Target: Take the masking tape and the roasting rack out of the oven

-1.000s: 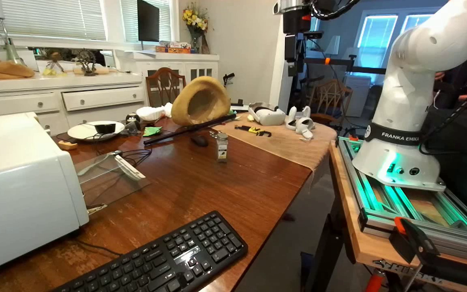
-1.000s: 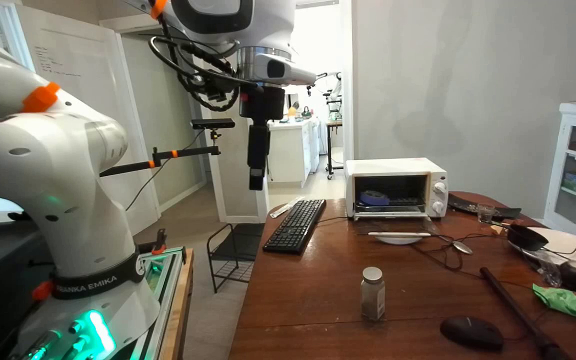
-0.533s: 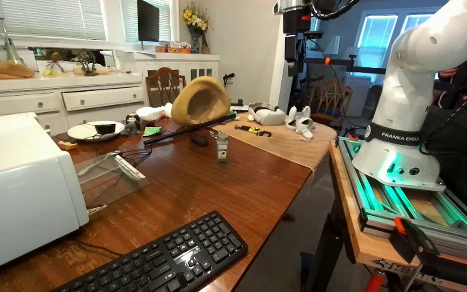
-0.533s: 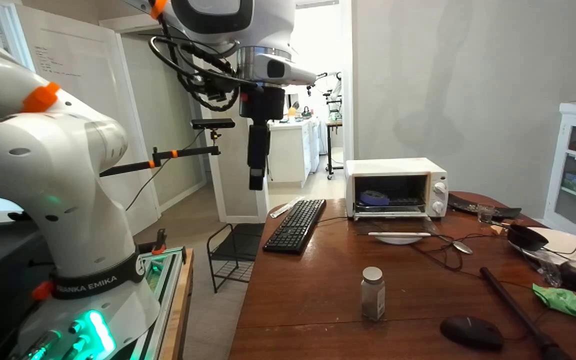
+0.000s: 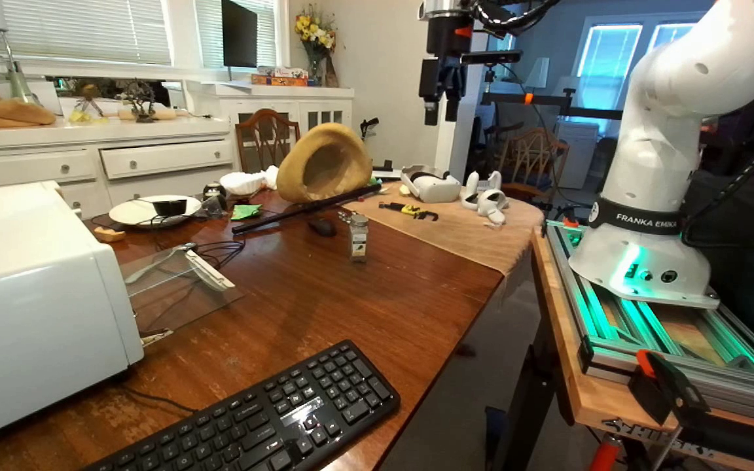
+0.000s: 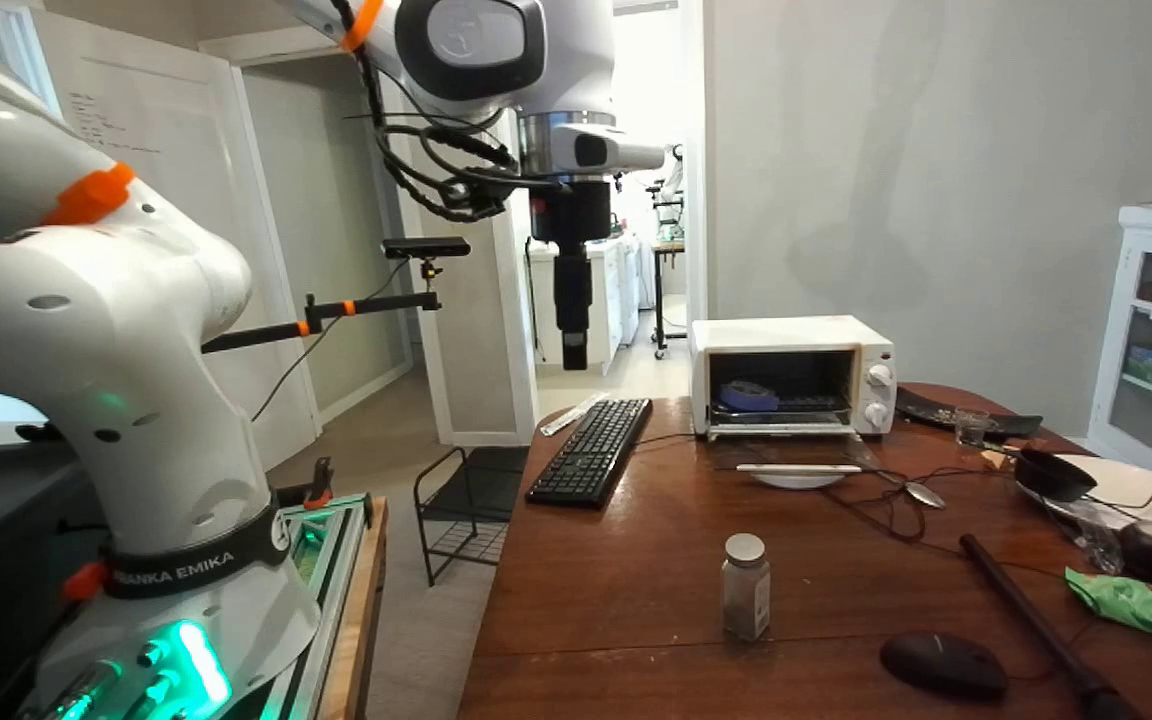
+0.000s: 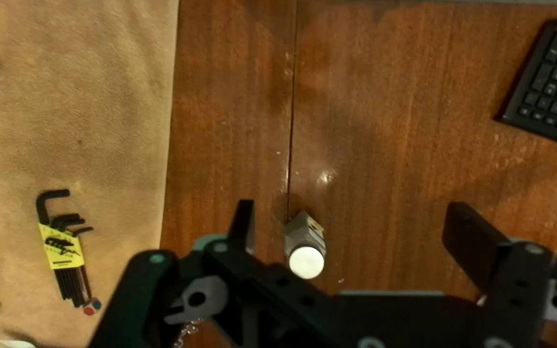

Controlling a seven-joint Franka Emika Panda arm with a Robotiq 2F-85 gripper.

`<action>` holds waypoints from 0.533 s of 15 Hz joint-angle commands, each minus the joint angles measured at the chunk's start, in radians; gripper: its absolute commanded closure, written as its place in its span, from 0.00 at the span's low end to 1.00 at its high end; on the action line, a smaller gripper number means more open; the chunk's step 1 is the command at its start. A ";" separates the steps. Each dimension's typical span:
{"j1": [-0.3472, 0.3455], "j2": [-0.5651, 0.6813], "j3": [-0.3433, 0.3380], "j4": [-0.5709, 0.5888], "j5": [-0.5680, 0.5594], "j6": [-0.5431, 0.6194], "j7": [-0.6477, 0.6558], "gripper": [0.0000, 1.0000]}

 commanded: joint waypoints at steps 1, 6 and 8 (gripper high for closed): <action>0.021 0.228 0.053 0.131 0.068 0.130 0.143 0.00; 0.031 0.492 0.118 0.343 0.055 0.247 0.441 0.00; 0.051 0.429 0.089 0.290 0.059 0.240 0.389 0.00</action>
